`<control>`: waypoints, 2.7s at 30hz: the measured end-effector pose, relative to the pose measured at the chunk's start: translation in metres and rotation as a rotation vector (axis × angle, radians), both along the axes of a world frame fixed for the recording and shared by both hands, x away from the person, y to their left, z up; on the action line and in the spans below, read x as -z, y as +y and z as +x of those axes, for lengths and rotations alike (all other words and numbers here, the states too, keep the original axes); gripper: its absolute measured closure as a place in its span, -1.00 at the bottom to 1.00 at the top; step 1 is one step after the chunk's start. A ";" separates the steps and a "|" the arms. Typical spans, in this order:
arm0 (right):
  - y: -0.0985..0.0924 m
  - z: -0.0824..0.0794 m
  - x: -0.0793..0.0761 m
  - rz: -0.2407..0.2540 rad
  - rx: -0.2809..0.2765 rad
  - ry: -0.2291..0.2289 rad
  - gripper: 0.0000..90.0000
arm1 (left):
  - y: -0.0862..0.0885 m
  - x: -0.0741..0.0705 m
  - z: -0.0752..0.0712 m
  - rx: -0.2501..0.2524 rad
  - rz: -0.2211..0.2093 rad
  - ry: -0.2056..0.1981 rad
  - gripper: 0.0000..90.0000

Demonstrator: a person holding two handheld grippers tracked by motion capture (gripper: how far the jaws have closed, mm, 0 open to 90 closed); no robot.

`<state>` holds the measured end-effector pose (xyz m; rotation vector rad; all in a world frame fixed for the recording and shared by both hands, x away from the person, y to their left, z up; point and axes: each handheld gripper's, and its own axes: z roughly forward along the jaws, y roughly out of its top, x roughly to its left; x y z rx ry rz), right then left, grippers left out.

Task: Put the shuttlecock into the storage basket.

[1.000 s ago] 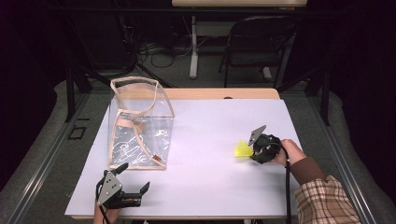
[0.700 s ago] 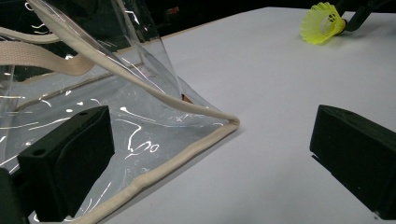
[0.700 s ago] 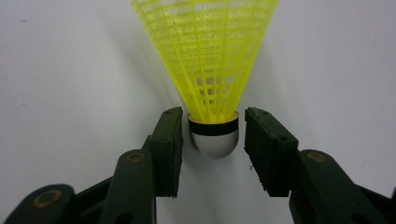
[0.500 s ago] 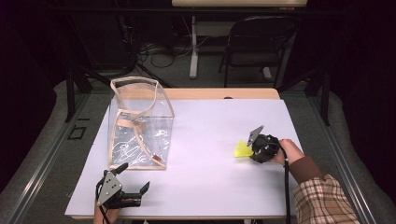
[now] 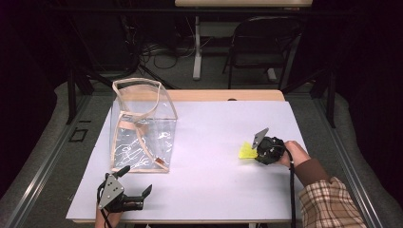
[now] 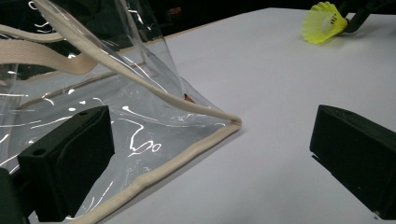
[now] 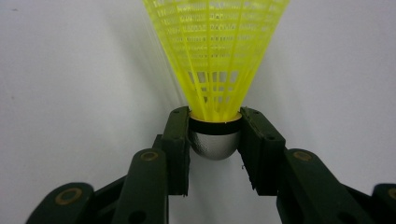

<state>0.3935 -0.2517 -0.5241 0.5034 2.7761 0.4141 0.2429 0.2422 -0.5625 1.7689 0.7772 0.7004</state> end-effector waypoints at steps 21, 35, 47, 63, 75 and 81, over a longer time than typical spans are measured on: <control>0.002 -0.007 -0.021 0.006 -0.014 -0.033 0.44 | 0.000 -0.001 -0.001 0.006 0.001 -0.007 -1.00; -0.003 -0.011 -0.036 0.020 0.005 -0.053 0.44 | -0.001 0.000 -0.001 0.017 0.006 -0.004 -1.00; -0.003 -0.012 -0.046 0.021 0.006 -0.070 0.44 | -0.002 -0.001 -0.002 0.025 0.003 -0.009 -1.00; -0.007 -0.014 -0.062 0.042 0.013 -0.097 0.44 | -0.002 0.000 -0.001 0.024 0.006 -0.005 -1.00; -0.010 -0.016 -0.074 0.061 0.025 -0.132 0.44 | -0.002 0.000 -0.001 0.025 0.011 -0.005 -1.00; -0.010 -0.017 -0.078 0.063 0.035 -0.138 0.44 | -0.002 0.000 -0.001 0.025 0.010 -0.004 -1.00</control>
